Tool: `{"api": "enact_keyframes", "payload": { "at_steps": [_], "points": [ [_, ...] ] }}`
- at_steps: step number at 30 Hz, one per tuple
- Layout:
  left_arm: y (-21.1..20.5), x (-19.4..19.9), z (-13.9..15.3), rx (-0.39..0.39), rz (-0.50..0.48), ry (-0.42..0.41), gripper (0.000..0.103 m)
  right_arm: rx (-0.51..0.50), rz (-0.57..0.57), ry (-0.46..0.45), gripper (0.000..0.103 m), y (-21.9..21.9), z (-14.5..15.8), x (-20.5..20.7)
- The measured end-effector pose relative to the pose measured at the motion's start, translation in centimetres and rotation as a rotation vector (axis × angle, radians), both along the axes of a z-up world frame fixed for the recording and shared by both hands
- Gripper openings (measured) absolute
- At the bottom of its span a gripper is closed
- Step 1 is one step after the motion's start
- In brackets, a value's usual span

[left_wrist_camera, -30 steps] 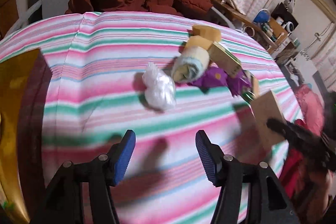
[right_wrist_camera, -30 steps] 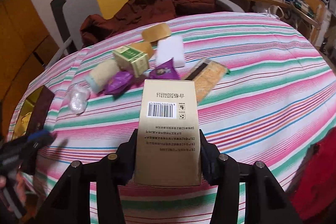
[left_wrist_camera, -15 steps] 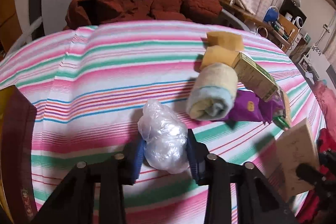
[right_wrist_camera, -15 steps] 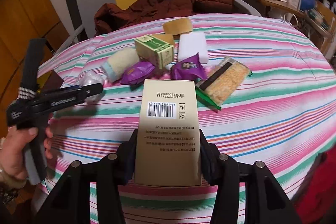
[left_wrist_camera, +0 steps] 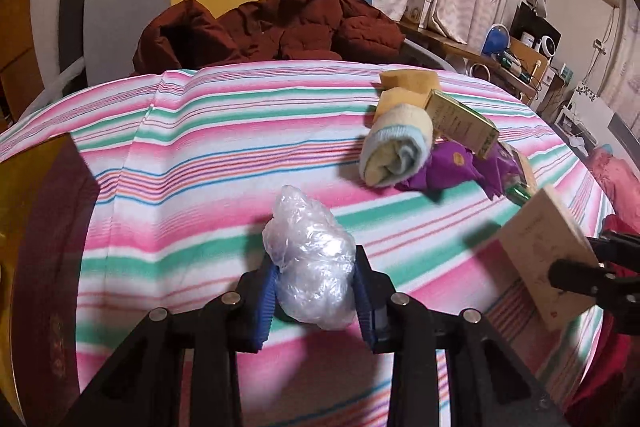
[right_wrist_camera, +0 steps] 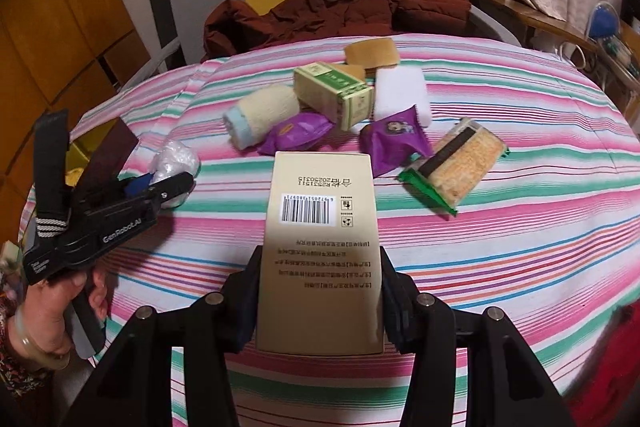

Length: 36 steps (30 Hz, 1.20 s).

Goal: Organize objects
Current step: 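Grasp the clear plastic bag with the left tool while the right tool holds the box, then carry the plastic bag into the gold tray and open the left tool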

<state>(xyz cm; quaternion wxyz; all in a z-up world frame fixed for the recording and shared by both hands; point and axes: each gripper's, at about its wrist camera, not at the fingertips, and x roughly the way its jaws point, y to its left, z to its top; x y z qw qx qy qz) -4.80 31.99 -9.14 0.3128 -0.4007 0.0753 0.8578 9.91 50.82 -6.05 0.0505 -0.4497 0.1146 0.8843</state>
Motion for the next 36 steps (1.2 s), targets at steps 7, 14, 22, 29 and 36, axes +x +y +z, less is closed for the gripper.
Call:
{"api": "enact_keyframes", "payload": {
  "at_steps": [7,14,22,29,36],
  "points": [
    [-2.4,1.7,0.9,0.049,0.038,-0.021,0.033,0.02,0.011,-0.014,0.051,-0.6,-0.7,-0.2],
    [-6.3,4.7,5.6,0.167,0.04,0.027,0.033,0.047,0.021,-0.014,0.051,-1.1,-0.8,-0.2],
    [-11.9,4.9,8.9,0.169,0.093,0.072,0.033,0.062,0.03,-0.015,0.051,-1.5,-0.9,-0.1],
    [-16.5,3.4,7.6,0.158,0.178,-0.017,0.034,0.076,0.037,-0.016,0.051,-1.9,-1.0,-0.1],
    [-20.3,1.8,5.0,0.123,0.27,-0.113,0.034,0.077,0.036,-0.012,0.051,-1.9,-1.0,-0.1]
  ]
}}
